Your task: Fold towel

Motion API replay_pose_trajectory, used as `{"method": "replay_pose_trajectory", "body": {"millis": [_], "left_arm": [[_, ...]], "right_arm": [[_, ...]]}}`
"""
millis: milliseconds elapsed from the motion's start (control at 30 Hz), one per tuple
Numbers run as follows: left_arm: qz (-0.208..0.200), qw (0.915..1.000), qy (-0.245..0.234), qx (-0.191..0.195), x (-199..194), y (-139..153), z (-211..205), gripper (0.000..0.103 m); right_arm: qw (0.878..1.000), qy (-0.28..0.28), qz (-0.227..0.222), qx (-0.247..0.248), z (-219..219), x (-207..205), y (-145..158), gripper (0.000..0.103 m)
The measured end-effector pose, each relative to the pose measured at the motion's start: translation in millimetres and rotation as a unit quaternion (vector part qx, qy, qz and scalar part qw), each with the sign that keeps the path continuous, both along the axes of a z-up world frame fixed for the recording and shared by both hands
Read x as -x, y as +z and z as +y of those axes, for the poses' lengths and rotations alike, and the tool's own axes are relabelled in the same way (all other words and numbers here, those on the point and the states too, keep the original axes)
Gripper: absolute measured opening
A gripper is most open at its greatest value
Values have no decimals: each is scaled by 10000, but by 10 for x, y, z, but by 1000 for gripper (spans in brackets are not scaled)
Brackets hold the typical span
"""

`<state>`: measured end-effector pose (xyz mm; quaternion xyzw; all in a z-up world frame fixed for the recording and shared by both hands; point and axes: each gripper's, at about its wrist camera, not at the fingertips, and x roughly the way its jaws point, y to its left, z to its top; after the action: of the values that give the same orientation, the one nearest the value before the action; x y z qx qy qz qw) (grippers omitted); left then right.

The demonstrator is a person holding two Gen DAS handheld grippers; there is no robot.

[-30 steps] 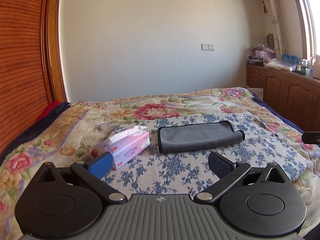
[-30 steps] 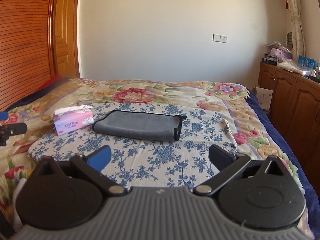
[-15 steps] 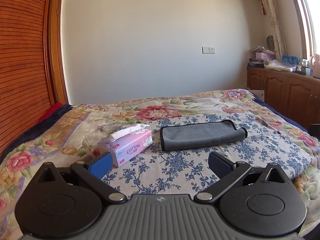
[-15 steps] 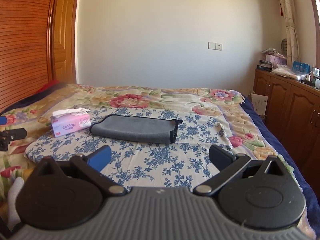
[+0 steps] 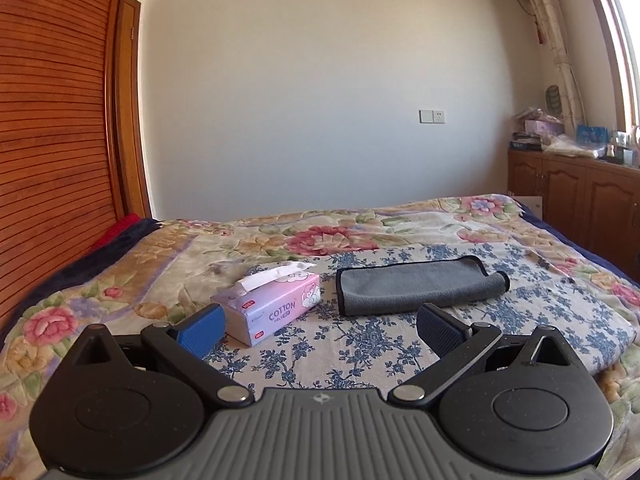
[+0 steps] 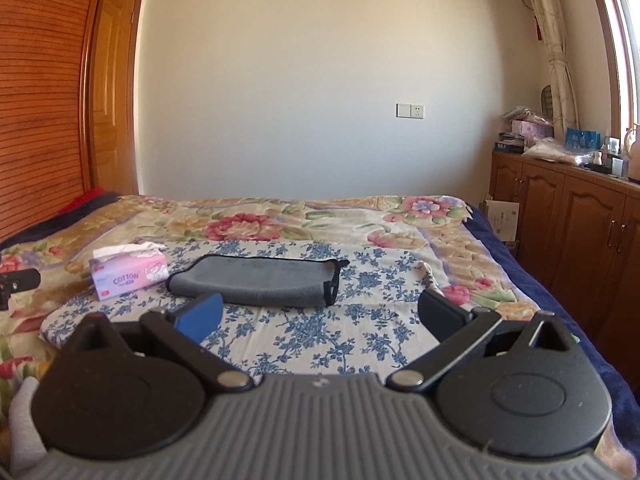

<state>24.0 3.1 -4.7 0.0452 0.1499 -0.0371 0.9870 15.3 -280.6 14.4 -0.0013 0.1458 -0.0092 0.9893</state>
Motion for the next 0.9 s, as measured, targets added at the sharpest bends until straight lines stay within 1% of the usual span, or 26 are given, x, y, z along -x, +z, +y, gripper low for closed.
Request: {"method": "replay_pose_trajectory", "body": {"millis": [233, 900], "left_arm": [[-59, 9999, 34, 78, 20, 16, 34, 103], [-103, 9999, -9, 36, 21, 36, 31, 103]], "right_arm": [[10000, -49, -58, 18, -9, 6, 1, 103], [9999, -70, -84, 60, -3, 16, -3, 103]]}}
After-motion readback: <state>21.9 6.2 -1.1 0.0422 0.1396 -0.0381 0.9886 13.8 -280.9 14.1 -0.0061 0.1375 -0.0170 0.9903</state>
